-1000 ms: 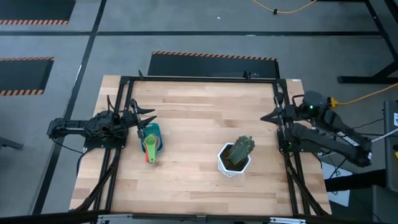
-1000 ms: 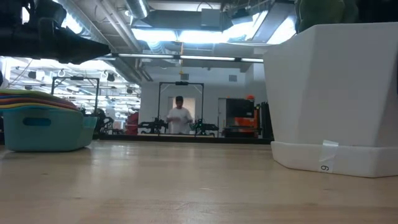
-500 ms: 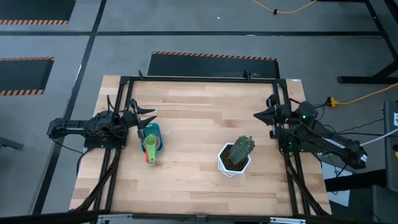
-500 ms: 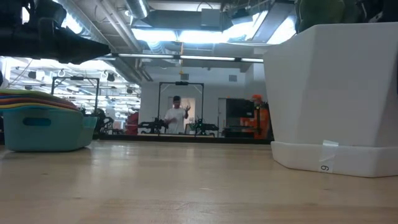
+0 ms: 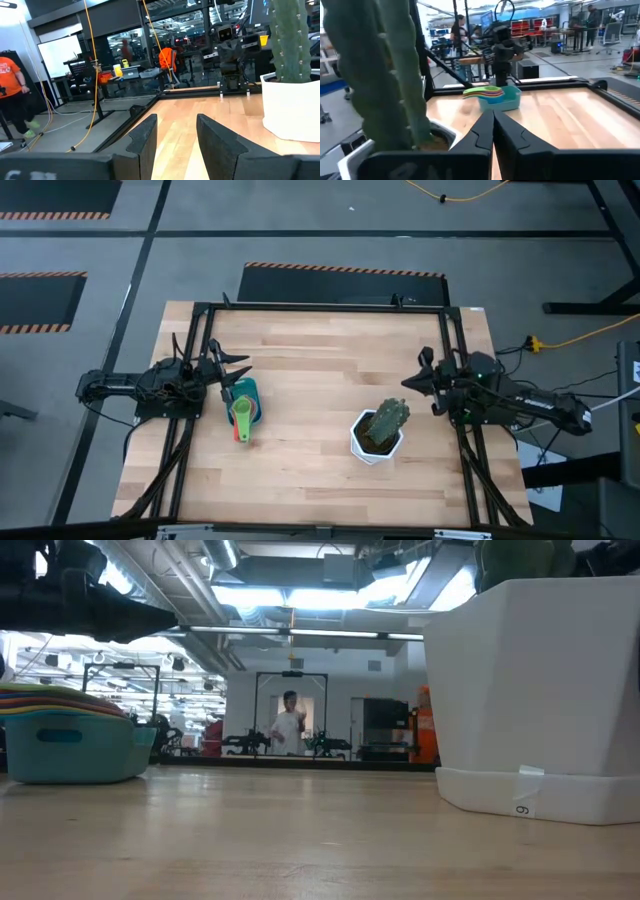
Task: Nest measuring cups in basket
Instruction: Return to Home Position
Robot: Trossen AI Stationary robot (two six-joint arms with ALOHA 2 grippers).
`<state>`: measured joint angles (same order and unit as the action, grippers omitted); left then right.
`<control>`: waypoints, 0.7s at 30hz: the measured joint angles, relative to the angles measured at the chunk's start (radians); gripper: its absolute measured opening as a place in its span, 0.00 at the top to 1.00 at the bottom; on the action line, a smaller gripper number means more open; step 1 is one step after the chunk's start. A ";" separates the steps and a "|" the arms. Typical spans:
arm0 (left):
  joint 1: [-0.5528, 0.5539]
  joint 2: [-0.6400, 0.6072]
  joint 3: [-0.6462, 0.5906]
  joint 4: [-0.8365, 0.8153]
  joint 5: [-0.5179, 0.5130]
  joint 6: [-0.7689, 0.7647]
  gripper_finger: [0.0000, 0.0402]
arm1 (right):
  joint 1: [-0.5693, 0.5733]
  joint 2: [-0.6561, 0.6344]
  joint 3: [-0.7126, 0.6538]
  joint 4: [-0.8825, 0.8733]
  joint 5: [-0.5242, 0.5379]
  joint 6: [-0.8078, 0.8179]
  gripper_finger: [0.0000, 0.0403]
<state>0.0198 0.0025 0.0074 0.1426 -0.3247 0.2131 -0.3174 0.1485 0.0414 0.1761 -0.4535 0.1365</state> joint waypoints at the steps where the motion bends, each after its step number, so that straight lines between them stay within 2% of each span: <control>1: 0.000 0.000 0.000 0.000 0.000 0.000 0.67 | 0.016 -0.001 0.000 0.000 0.020 0.011 0.97; 7: 0.000 0.000 0.000 0.000 0.000 0.000 0.67 | 0.121 -0.001 -0.001 -0.030 0.223 -0.011 0.97; 10: 0.000 0.000 0.000 0.000 0.000 0.000 0.67 | 0.168 -0.001 -0.026 0.030 0.290 -0.046 0.97; 14: 0.000 0.000 0.000 0.000 0.000 0.000 0.67 | 0.198 -0.001 -0.035 0.028 0.349 -0.084 0.97; 21: 0.000 0.000 0.000 0.000 0.000 0.000 0.67 | 0.199 -0.020 -0.035 0.013 0.356 -0.066 0.97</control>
<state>0.0196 0.0025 0.0074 0.1425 -0.3244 0.2131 -0.1184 0.1281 0.0067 0.1888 -0.0978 0.0707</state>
